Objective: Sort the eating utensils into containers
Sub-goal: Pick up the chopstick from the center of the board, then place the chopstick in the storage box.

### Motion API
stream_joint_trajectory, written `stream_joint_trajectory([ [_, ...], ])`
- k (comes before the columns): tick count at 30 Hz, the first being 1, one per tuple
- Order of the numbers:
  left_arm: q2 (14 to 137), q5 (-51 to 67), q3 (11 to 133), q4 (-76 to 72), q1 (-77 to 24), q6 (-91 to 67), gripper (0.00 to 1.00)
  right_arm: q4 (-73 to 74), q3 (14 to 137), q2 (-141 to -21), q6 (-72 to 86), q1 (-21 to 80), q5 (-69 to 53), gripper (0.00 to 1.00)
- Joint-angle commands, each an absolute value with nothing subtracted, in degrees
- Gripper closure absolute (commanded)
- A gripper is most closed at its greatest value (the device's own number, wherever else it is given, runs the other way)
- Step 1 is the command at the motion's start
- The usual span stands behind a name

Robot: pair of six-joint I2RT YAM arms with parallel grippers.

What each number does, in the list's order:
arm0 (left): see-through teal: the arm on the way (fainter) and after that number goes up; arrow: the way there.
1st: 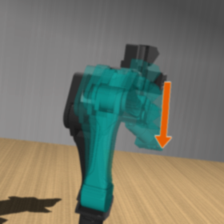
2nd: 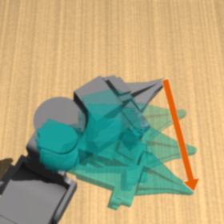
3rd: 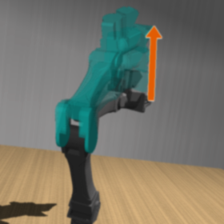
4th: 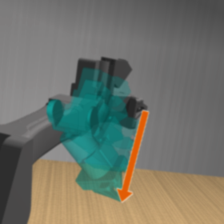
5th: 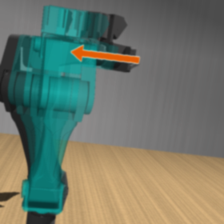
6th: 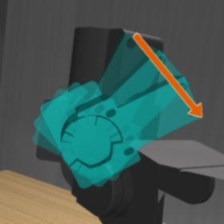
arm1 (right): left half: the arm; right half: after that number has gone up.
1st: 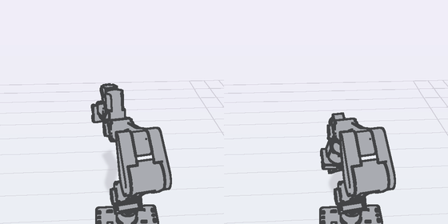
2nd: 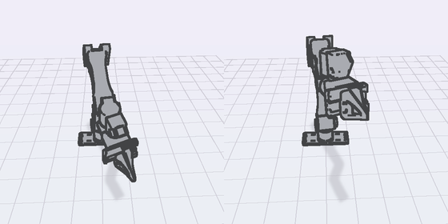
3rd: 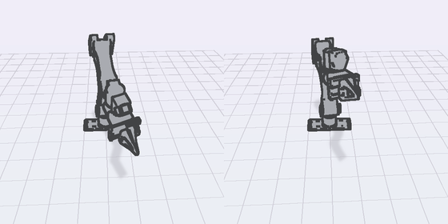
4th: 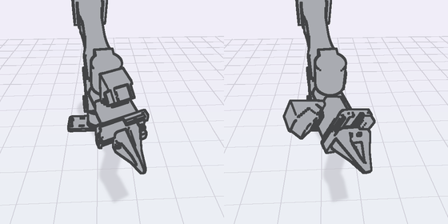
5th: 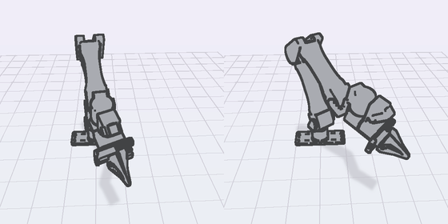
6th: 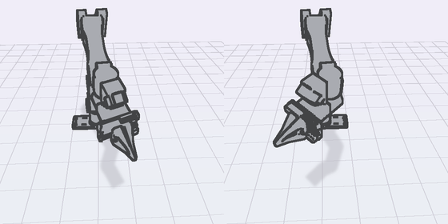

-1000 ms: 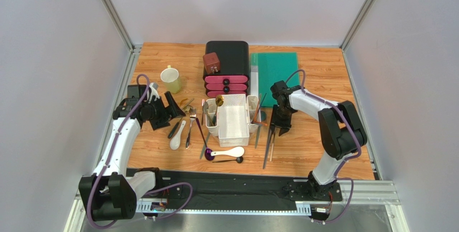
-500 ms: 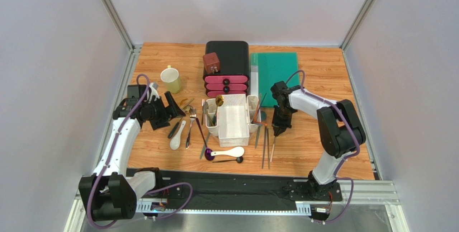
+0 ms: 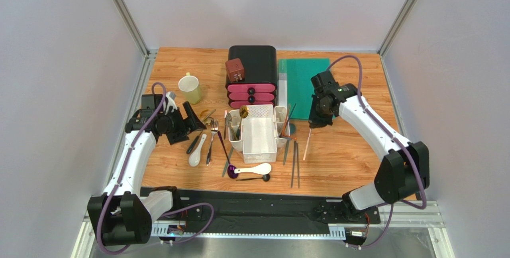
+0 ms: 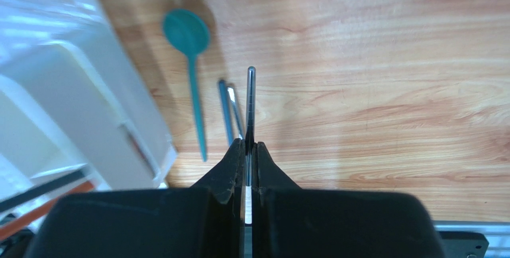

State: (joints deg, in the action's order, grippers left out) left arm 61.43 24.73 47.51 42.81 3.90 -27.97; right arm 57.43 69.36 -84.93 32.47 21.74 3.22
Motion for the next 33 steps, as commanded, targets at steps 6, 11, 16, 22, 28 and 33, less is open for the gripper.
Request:
stream_joint_trajectory([
  [6, 60.7, 24.9, 47.2, 41.2, 4.1, -27.9, 0.06, 58.7, 84.8, -73.6, 27.2, 23.8, 7.4, 1.00],
  [11, 60.6, 25.0, 47.2, 41.2, 4.0, -27.9, 0.06, 50.2, 88.2, -70.9, 25.2, 27.3, 10.3, 1.00],
  [16, 60.6, 24.7, 47.2, 41.2, 3.6, -28.1, 0.06, 37.6, 81.1, -68.8, 20.7, 32.4, 11.2, 1.00],
  [22, 60.1, 23.8, 47.2, 41.4, 3.0, -28.3, 0.06, 25.2, 73.9, -67.9, 17.1, 38.0, 13.8, 1.00],
  [28, 59.7, 23.3, 47.3, 41.7, 2.5, -28.3, 0.06, 17.1, 67.7, -67.0, 15.3, 38.8, 14.1, 1.00],
  [33, 60.0, 23.3, 47.5, 41.7, 2.3, -28.2, 0.06, 14.2, 64.9, -67.7, 13.9, 38.8, 14.2, 1.00],
])
